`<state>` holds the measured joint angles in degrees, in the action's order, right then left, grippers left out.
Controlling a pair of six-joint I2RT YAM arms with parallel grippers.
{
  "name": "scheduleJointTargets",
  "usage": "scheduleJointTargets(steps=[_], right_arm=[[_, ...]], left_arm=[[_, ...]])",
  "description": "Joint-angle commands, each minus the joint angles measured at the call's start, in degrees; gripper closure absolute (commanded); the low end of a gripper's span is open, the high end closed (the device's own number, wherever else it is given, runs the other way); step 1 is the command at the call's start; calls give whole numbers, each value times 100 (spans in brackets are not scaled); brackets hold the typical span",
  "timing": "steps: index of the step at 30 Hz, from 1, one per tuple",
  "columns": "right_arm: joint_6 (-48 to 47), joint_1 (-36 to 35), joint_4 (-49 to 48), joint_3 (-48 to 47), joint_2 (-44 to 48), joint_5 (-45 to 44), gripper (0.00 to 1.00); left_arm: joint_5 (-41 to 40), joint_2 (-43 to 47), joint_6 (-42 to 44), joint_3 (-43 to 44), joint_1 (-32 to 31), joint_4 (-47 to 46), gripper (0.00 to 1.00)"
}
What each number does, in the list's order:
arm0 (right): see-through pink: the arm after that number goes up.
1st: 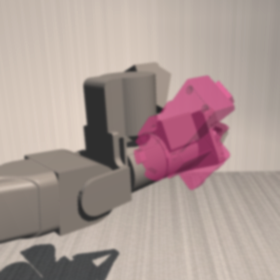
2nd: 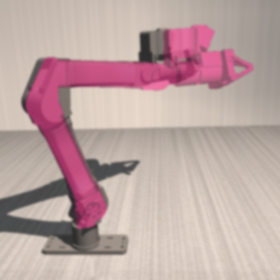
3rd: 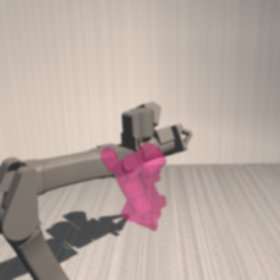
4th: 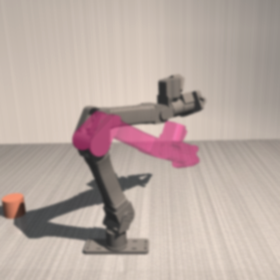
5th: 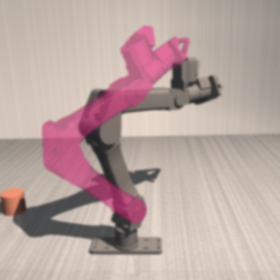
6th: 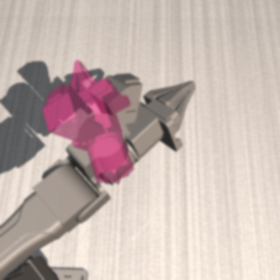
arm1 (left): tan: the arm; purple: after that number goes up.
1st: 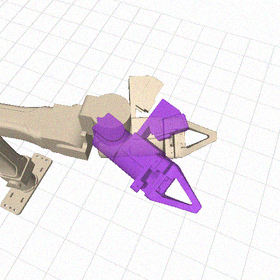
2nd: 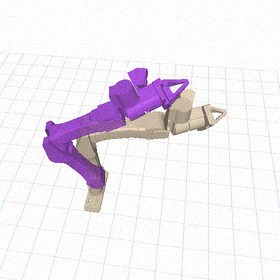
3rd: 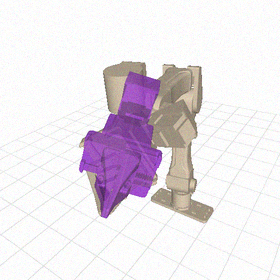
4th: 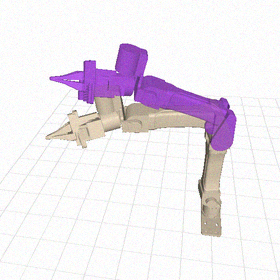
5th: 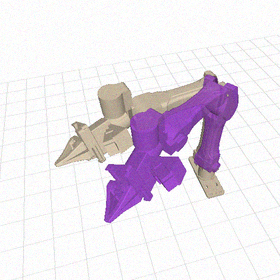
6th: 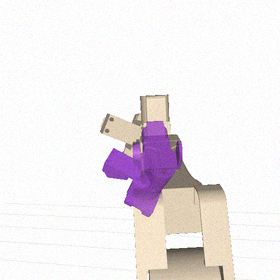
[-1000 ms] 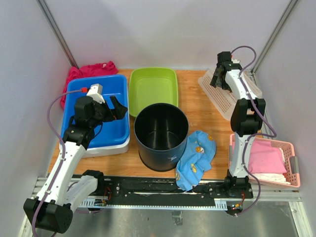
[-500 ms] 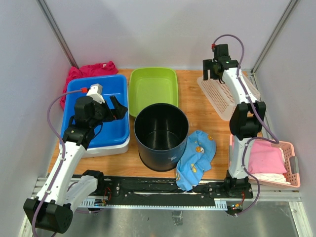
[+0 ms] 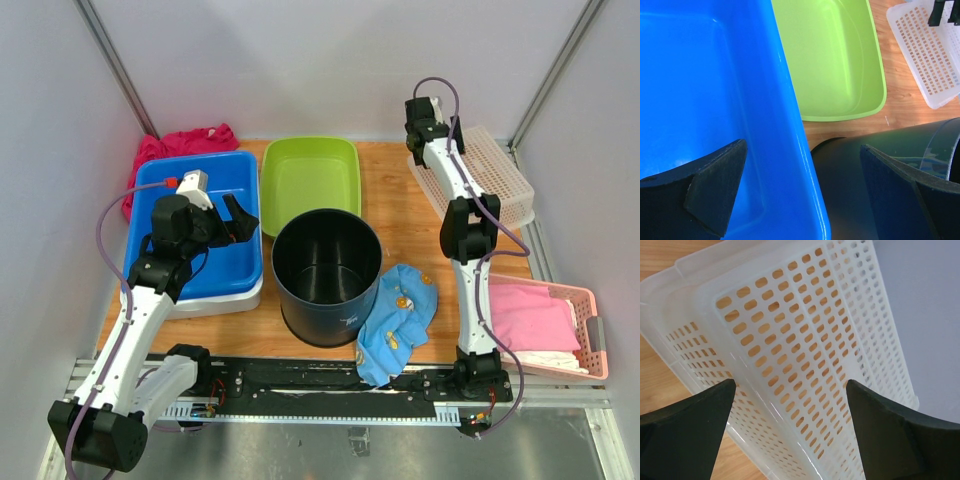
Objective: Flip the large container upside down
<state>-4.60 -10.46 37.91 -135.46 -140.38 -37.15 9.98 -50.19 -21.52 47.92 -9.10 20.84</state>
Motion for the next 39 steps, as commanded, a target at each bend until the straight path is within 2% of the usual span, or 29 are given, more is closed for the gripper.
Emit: scheduleJointTargets(steps=[1,5,10,14,17,20,23,25,28,31,34,39], right_arm=[[854,332,30,-333,-58,-1324,7],[1358,513,-117,-254,-87,-1513,8],[1876,648,-190,-326,-112,-1224,7],[1893,660,-325,-698,-251,-976,7],[2010,634,-340,-547,63,-625,7],[2078,633,-857,503,969,326,7],[1834,633,-1812,2190,2075,1690,7],[1779,640,-2164,2996,2821,2305,7],[1737,641,-2005,3754,3592,3365,8],[1886,584,-1489,4457,4111,3917,9],[2087,525,-1377,5459,4782,4849,10],[2159,453,-1151,6611,6297,5271,10]], left_arm=[[35,16,26,18,31,15,1],[31,27,7,7,31,68,1],[20,-34,-49,-28,31,33,1],[107,-128,-101,10,27,8,1],[73,-123,-95,31,23,20,1],[-21,-114,-94,67,19,31,1],[-267,-167,-29,241,-39,198,1],[-401,-167,6,345,-60,259,1],[-450,-99,30,486,-64,258,1],[-354,-65,55,693,-86,271,1],[-334,-91,26,915,-109,325,1],[-135,-290,58,1316,-133,491,1]])
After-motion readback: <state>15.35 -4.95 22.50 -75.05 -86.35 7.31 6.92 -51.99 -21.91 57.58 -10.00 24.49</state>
